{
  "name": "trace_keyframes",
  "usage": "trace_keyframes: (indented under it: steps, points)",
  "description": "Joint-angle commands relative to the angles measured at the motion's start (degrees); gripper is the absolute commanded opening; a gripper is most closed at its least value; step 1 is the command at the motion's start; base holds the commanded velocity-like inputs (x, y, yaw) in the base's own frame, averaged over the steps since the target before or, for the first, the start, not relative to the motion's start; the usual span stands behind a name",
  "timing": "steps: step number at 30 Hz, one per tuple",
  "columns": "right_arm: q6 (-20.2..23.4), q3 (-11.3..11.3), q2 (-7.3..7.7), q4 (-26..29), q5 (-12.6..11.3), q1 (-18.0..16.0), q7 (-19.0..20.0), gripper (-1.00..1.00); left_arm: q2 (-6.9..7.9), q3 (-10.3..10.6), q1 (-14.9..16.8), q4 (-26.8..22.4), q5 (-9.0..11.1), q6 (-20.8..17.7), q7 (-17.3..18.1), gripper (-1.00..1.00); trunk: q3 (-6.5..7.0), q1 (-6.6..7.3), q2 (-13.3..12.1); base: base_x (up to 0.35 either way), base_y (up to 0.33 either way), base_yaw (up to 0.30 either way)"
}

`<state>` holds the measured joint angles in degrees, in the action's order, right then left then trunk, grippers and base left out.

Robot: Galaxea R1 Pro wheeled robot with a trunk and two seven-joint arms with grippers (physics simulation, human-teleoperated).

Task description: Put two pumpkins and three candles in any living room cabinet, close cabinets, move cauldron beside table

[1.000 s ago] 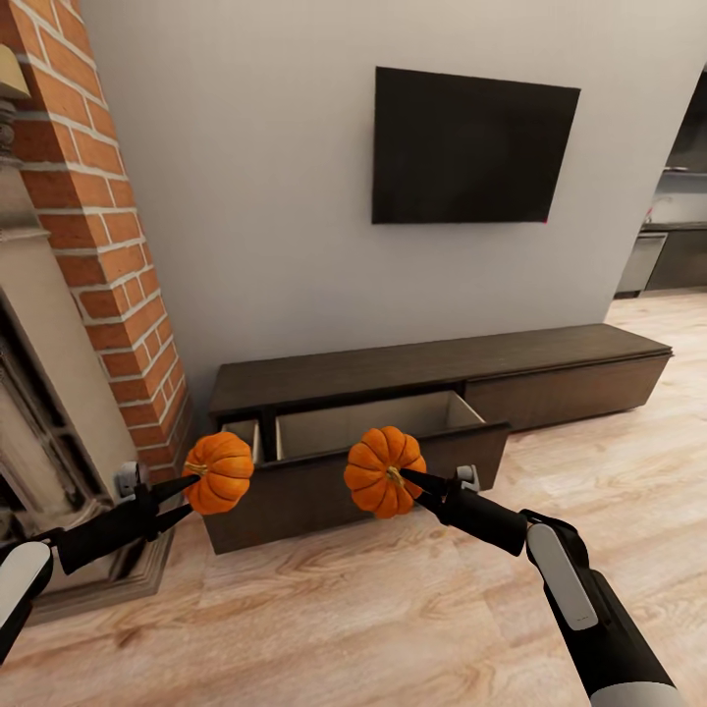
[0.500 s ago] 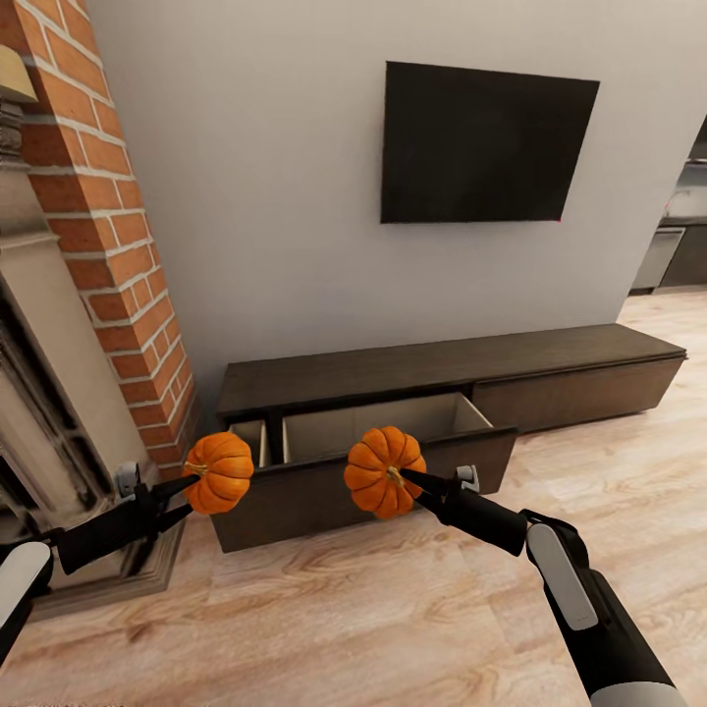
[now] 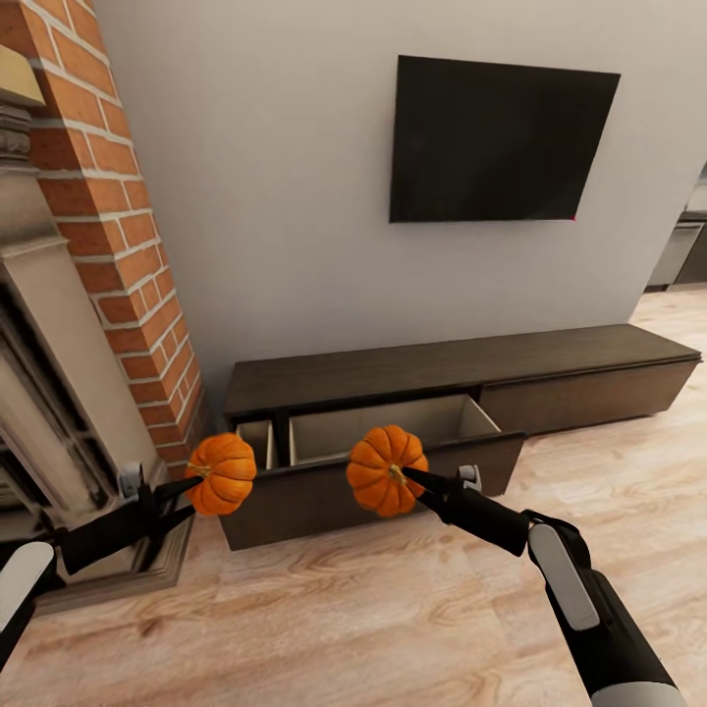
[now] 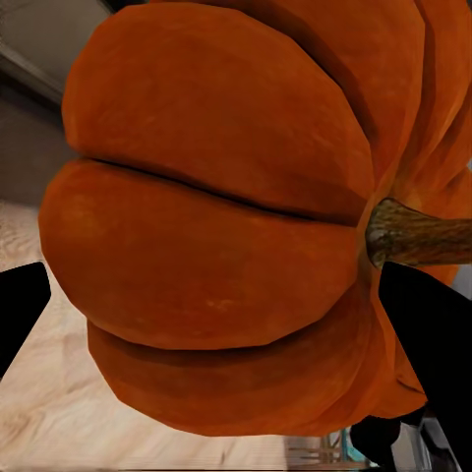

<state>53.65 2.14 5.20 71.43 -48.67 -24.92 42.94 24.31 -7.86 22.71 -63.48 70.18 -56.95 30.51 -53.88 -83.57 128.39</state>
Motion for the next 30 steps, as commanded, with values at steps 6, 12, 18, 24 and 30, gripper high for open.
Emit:
trace_keyframes:
  steps: [6,12,18,24,30]
  points:
    - [0.3,2.2,-0.01,-0.4,0.0,0.0,0.2,-1.0,-0.04,0.8,0.1,0.0,-0.1,-0.3,0.2,-1.0,0.47,1.34,-2.4,0.0,0.0,0.069]
    - [0.2,2.3,-0.01,-0.6,0.0,0.0,0.3,-1.0,-0.16,0.8,0.1,0.0,-0.1,-0.3,0.2,-1.0,0.99,2.65,-4.8,0.0,0.0,0.069]
    - [0.2,2.4,-0.01,-1.1,-0.1,0.0,0.3,-1.0,-0.19,0.7,0.1,0.0,-0.1,-0.3,0.2,-1.0,1.15,3.53,-6.4,0.0,0.0,0.069]
    - [0.2,2.4,-0.01,-1.2,-0.1,0.0,0.3,-1.0,-0.03,0.5,0.0,0.0,0.4,-0.3,0.2,-1.0,0.76,3.53,-6.4,0.0,0.0,0.049]
    - [0.2,2.3,-0.01,-1.2,0.0,0.0,0.3,-1.0,0.02,0.5,0.0,-0.4,0.3,-0.2,0.2,-1.0,0.72,3.53,-6.4,0.0,-0.127,-0.055]
